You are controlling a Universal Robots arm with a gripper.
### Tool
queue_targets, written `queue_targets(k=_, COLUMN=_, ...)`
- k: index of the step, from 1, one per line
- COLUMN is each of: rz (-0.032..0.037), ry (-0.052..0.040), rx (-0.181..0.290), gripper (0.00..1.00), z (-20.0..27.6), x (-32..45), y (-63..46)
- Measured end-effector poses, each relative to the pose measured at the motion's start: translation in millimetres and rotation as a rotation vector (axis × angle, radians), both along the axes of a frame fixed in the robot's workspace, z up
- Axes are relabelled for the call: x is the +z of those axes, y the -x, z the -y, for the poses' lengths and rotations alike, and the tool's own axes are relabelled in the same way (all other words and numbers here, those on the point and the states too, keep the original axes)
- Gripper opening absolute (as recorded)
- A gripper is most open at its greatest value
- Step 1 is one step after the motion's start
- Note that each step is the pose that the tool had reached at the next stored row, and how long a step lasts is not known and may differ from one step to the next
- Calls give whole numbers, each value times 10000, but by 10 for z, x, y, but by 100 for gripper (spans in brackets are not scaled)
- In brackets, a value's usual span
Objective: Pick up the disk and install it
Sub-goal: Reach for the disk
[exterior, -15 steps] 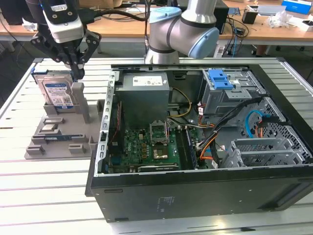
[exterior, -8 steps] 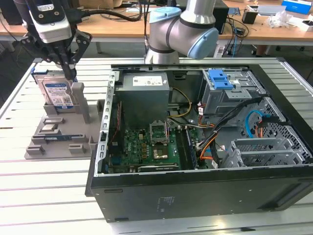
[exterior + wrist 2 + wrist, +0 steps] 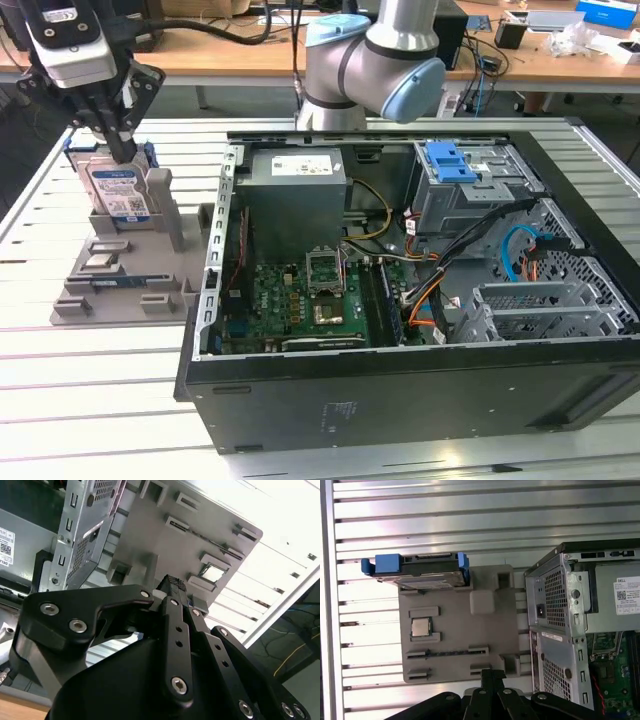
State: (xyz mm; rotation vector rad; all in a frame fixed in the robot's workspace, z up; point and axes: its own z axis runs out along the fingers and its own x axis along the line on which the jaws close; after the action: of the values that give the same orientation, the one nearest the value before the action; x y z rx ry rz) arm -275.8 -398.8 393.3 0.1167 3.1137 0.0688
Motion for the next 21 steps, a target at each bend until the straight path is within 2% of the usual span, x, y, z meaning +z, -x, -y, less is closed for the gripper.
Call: queue_targets(k=21, rz=0, ry=0, rx=0, gripper=11, z=-1, x=0, y=290)
